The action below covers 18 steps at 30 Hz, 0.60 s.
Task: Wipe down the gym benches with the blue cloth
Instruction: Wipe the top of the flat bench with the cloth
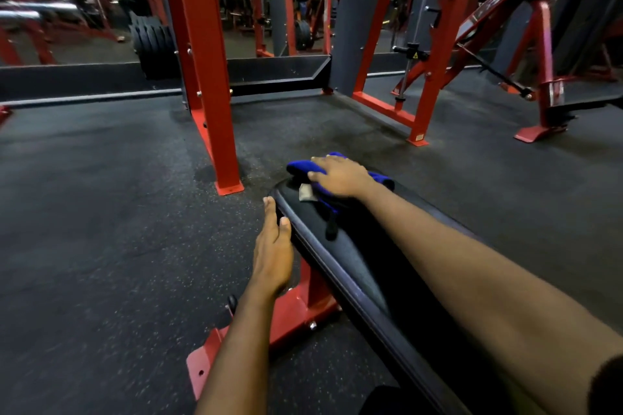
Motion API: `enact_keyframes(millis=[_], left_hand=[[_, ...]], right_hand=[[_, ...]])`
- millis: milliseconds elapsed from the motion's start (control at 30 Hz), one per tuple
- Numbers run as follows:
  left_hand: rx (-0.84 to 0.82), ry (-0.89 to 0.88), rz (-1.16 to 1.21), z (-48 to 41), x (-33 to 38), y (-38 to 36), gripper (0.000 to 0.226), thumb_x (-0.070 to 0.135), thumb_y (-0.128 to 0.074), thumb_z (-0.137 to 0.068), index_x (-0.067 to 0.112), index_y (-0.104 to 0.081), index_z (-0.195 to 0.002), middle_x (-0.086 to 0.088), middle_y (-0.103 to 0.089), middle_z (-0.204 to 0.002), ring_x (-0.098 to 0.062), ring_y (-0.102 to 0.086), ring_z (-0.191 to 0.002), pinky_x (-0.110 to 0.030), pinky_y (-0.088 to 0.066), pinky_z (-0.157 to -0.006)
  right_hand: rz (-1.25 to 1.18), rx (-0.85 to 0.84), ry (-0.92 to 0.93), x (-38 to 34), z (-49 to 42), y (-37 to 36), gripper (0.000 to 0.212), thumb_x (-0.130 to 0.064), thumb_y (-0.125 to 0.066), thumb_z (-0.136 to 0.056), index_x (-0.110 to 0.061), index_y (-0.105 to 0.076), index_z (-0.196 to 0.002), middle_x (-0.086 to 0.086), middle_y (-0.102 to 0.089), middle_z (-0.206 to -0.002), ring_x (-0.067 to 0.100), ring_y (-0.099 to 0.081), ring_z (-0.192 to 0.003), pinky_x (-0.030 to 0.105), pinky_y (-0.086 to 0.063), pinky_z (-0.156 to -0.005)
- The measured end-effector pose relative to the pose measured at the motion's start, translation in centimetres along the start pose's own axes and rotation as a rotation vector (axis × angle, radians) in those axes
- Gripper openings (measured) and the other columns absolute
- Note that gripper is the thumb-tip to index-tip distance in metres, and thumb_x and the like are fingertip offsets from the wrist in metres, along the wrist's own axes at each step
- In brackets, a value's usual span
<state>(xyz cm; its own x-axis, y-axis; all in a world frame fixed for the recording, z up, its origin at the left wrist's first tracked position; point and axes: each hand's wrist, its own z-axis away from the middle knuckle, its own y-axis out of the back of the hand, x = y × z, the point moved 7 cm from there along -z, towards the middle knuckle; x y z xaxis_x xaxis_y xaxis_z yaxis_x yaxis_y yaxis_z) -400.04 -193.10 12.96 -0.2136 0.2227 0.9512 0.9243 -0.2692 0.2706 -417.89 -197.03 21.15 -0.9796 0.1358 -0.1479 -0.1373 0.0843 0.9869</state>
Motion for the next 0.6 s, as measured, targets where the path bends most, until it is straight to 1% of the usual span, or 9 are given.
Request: enact_keyframes(millis=[67, 133, 233, 300, 367, 400, 467, 533, 600], left_hand=[[-0.002, 0.007, 0.053, -0.3, 0.1, 0.6, 0.052, 0.023, -0.032, -0.107, 0.024, -0.017, -0.156, 0.011, -0.017, -0.160, 0.004, -0.016, -0.135, -0.018, -0.011, -0.111], [0.012, -0.016, 0.073, -0.2, 0.0, 1.6, 0.049, 0.019, -0.035, -0.106, 0.020, -0.024, -0.154, 0.009, -0.022, -0.159, 0.004, -0.018, -0.138, -0.017, -0.014, -0.112], [0.042, -0.046, 0.097, 1.1, -0.1, 3.3, 0.046, 0.016, -0.037, -0.106, 0.018, -0.032, -0.151, 0.008, -0.030, -0.156, -0.003, -0.025, -0.143, -0.020, -0.019, -0.115], [0.076, -0.050, 0.100, 2.0, -0.3, 4.5, 0.044, 0.016, -0.036, -0.106, 0.019, -0.035, -0.150, 0.006, -0.038, -0.152, -0.005, -0.032, -0.140, -0.021, -0.024, -0.113], [0.136, -0.043, 0.100, 2.4, -0.4, 5.6, 0.044, 0.015, -0.036, -0.106, 0.017, -0.037, -0.149, 0.003, -0.047, -0.146, -0.007, -0.041, -0.135, -0.021, -0.029, -0.109], [0.172, -0.039, 0.116, 2.3, -0.5, 5.9, 0.043, 0.014, -0.036, -0.106, 0.017, -0.037, -0.149, 0.000, -0.050, -0.143, -0.009, -0.044, -0.133, -0.023, -0.031, -0.110], [0.229, -0.023, 0.153, 2.1, -0.5, 6.1, 0.043, 0.014, -0.035, -0.106, 0.015, -0.039, -0.148, -0.004, -0.053, -0.141, -0.012, -0.048, -0.131, -0.030, -0.035, -0.112], [0.244, -0.024, 0.155, 1.7, 0.1, 5.6, 0.042, 0.013, -0.035, -0.106, 0.013, -0.041, -0.147, -0.006, -0.053, -0.141, -0.012, -0.048, -0.131, -0.027, -0.035, -0.111], [0.222, -0.028, 0.154, 1.4, 0.6, 4.8, 0.041, 0.012, -0.034, -0.106, 0.010, -0.041, -0.146, -0.008, -0.052, -0.143, -0.012, -0.048, -0.132, -0.025, -0.034, -0.111]], right_hand=[[-0.054, -0.017, 0.116, -0.1, 2.0, -0.6, 0.055, -0.039, -0.043, -0.104, -0.018, -0.032, -0.153, -0.004, -0.029, -0.160, 0.015, -0.022, -0.149, 0.024, -0.012, -0.117], [-0.081, -0.014, 0.099, 1.3, 2.6, -0.6, 0.056, -0.036, -0.044, -0.104, -0.016, -0.031, -0.154, -0.002, -0.028, -0.161, 0.015, -0.020, -0.149, 0.023, -0.010, -0.117], [-0.044, 0.003, -0.100, 2.6, 0.1, -0.3, 0.058, -0.042, -0.040, -0.102, -0.015, -0.032, -0.153, 0.004, -0.030, -0.160, 0.022, -0.021, -0.149, 0.036, -0.016, -0.121], [-0.018, -0.012, -0.138, 0.4, -1.4, -0.3, 0.054, -0.049, -0.039, -0.099, -0.026, -0.042, -0.147, 0.002, -0.039, -0.155, 0.024, -0.031, -0.145, 0.044, -0.025, -0.118], [-0.019, -0.023, -0.031, -3.1, -1.2, -0.7, 0.049, -0.050, -0.042, -0.097, -0.033, -0.048, -0.143, -0.002, -0.046, -0.151, 0.023, -0.038, -0.141, 0.044, -0.030, -0.115], [-0.026, -0.030, 0.045, -4.4, -0.4, -1.1, 0.050, -0.049, -0.044, -0.098, -0.033, -0.045, -0.145, -0.005, -0.042, -0.153, 0.020, -0.034, -0.144, 0.043, -0.028, -0.117], [-0.025, -0.041, 0.172, -5.7, 3.7, -1.2, 0.054, -0.046, -0.046, -0.099, -0.034, -0.036, -0.151, -0.011, -0.029, -0.160, 0.014, -0.020, -0.149, 0.038, -0.017, -0.120], [-0.004, -0.013, 0.289, -5.6, 8.9, -1.2, 0.054, -0.044, -0.048, -0.100, -0.039, -0.031, -0.151, -0.016, -0.020, -0.161, 0.008, -0.011, -0.149, 0.031, -0.009, -0.120], [-0.016, -0.026, 0.326, -4.9, 12.4, -1.2, 0.054, -0.044, -0.049, -0.100, -0.042, -0.030, -0.151, -0.017, -0.019, -0.161, 0.007, -0.009, -0.150, 0.033, -0.008, -0.120]])
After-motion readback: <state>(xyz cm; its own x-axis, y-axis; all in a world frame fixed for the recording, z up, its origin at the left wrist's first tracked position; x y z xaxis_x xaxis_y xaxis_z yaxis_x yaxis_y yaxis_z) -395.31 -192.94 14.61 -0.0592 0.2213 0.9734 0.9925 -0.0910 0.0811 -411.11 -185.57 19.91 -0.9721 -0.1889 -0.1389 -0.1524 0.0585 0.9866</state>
